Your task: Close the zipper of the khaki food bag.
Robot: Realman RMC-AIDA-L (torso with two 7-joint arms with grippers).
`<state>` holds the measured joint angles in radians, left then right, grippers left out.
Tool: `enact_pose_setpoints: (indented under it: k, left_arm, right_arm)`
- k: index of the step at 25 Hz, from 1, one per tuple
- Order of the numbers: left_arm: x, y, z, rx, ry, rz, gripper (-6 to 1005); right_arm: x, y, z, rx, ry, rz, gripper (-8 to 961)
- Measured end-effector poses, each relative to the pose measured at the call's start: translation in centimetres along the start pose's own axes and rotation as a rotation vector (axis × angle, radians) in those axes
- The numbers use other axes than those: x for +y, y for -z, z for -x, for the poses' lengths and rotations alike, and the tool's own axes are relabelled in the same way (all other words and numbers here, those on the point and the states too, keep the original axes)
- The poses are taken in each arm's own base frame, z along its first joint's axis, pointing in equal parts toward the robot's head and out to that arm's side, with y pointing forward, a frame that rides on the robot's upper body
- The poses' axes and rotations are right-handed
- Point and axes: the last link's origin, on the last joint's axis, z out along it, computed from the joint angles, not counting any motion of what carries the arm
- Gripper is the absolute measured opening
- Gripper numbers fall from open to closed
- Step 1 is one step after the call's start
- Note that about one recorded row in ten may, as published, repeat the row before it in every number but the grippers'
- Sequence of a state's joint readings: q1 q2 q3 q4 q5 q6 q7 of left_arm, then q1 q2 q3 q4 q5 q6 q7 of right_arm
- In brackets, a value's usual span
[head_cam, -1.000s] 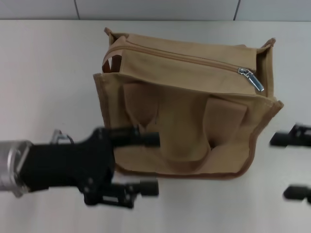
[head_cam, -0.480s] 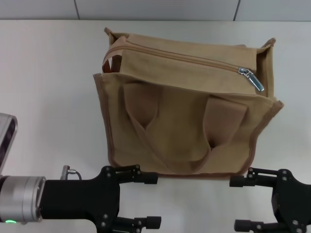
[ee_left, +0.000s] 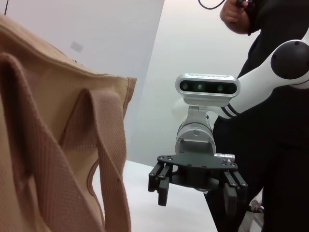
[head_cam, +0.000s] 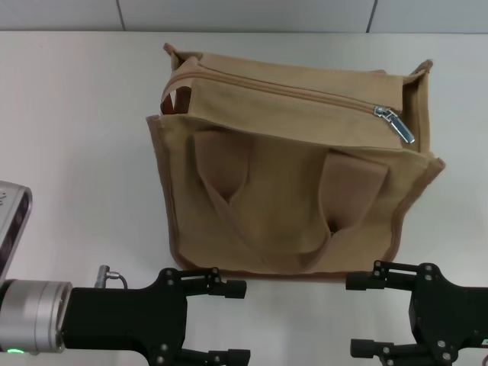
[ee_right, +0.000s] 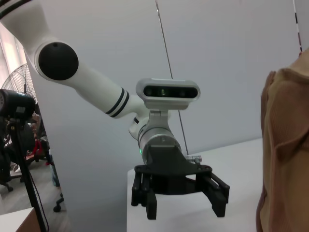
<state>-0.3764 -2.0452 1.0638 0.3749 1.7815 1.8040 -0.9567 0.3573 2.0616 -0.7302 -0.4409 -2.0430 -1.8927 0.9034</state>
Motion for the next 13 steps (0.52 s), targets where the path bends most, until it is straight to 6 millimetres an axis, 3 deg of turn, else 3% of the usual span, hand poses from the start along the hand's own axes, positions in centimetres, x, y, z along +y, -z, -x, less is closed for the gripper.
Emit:
enact_pose_setpoints:
  k: [13]
  left_arm:
    - [0.15,0.65,-0.01,0.000,0.001,-0.003,818]
  right_arm:
    - [-0.29,-0.43,0.12,0.006,0.002,0.008,768]
